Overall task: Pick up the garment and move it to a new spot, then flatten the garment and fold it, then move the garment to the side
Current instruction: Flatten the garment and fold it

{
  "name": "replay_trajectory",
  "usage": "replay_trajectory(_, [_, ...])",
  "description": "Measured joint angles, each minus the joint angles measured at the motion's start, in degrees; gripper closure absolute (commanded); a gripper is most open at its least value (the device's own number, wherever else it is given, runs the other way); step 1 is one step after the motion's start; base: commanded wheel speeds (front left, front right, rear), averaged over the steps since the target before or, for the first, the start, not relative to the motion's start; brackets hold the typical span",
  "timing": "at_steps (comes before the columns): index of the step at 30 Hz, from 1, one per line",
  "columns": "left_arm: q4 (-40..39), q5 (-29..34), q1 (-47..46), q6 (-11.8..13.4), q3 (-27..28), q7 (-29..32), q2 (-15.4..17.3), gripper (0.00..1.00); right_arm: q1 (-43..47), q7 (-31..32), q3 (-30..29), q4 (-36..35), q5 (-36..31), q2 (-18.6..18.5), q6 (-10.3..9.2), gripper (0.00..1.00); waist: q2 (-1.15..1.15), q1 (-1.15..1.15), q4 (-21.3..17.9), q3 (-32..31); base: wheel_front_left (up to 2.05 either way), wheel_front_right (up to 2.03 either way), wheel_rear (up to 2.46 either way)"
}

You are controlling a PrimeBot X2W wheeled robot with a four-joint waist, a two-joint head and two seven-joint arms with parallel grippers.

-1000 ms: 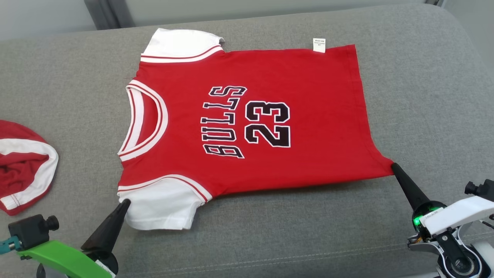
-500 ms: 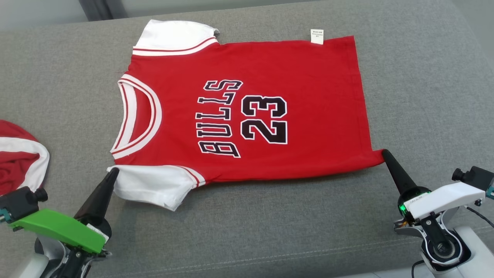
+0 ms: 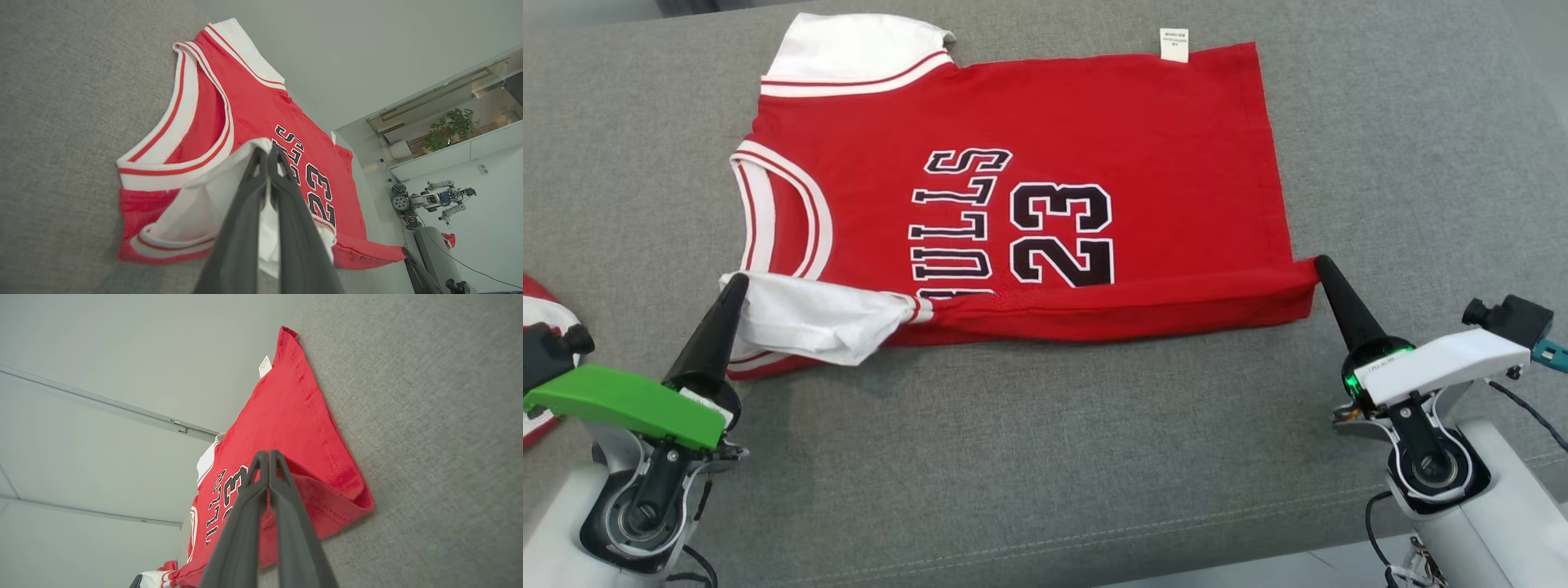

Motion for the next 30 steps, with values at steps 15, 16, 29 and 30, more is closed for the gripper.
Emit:
replay_trajectory(15, [8.17,2.91,-8.80,0.82,-1.45,2.24,-0.76,1.00,-8.85,-0.76,1.31,6.17,-2.60,1.18,0.05,1.00,0.00,0.00,-0.07,3.93,0.00,0.00,0.00])
replay_trajectory(16, [8.76,3.41,-8.92,0.82,-1.65,2.24,-0.93,1.00,-9.21,-1.07,1.43,6.68,-2.81,1.22,0.05,1.00,0.00,0.00,-0.04,4.02,0.00,0.00,0.00])
replay_trajectory(29, [13.44,3.28,-13.06,0.75,-2.68,2.43,-3.58,1.00,-13.16,-1.75,2.89,11.98,-4.53,2.33,0.05,1.00,0.00,0.00,0.21,4.78,0.00,0.00,0.00])
replay_trajectory(30, [13.93,3.34,-13.39,0.67,-2.74,2.44,-3.79,1.00,-13.44,-1.82,2.98,12.36,-4.57,2.47,0.05,1.00,0.00,0.00,0.22,4.83,0.00,0.00,0.00])
